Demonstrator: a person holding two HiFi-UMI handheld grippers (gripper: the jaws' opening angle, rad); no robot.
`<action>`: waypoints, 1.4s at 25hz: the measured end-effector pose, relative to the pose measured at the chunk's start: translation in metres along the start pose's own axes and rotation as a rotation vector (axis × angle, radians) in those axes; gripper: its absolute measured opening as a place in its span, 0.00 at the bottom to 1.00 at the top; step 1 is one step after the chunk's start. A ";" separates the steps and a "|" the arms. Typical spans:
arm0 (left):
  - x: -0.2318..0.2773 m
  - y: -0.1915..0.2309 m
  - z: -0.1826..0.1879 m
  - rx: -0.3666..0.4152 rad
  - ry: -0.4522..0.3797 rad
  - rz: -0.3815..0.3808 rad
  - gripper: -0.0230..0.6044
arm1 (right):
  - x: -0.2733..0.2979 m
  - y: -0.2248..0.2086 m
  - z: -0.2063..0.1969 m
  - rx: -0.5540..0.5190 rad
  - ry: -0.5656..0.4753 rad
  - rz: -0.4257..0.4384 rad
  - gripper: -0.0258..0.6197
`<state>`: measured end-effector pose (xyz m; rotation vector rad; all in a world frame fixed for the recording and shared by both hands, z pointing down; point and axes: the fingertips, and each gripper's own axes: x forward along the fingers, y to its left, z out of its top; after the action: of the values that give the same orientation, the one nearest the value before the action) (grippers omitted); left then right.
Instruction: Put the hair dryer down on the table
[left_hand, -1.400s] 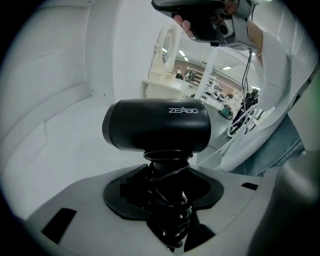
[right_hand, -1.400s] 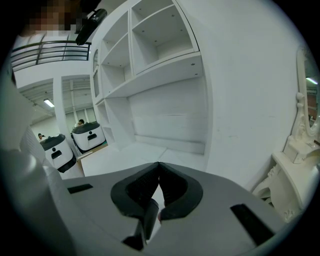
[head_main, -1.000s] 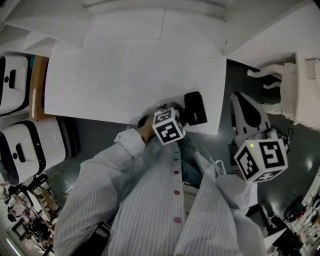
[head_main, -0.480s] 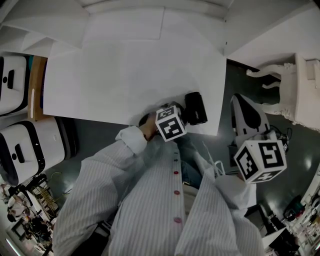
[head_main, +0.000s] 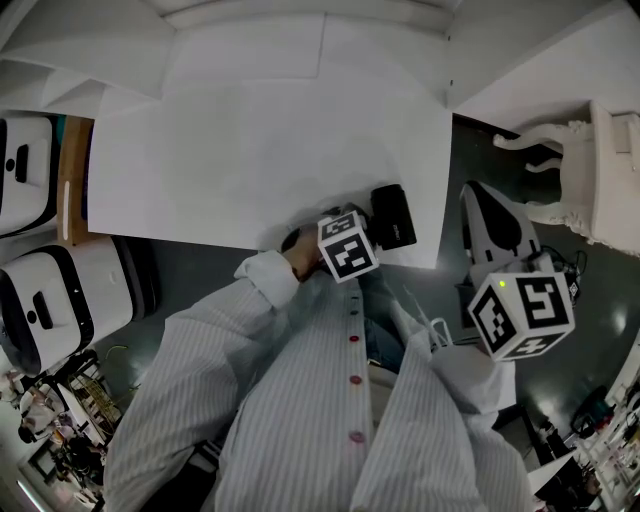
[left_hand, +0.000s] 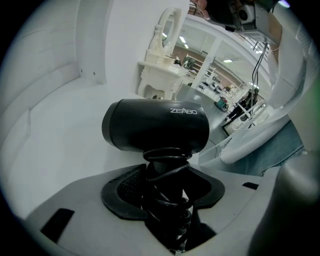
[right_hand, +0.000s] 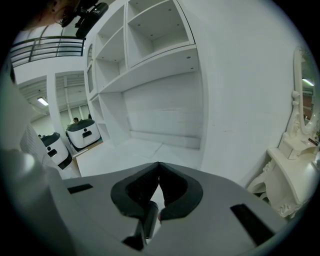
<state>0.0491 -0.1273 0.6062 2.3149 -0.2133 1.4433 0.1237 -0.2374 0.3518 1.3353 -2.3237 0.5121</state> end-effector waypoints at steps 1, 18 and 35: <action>0.002 -0.001 0.000 0.004 0.008 0.003 0.39 | 0.000 0.000 0.000 -0.002 -0.001 0.000 0.06; 0.004 -0.006 0.001 0.022 -0.006 0.023 0.43 | -0.009 0.002 -0.003 0.008 -0.013 -0.005 0.06; -0.018 -0.008 0.012 -0.001 -0.074 0.037 0.43 | -0.009 0.012 -0.004 -0.036 -0.011 0.038 0.06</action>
<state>0.0530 -0.1262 0.5833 2.3771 -0.2788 1.3756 0.1179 -0.2230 0.3488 1.2830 -2.3596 0.4742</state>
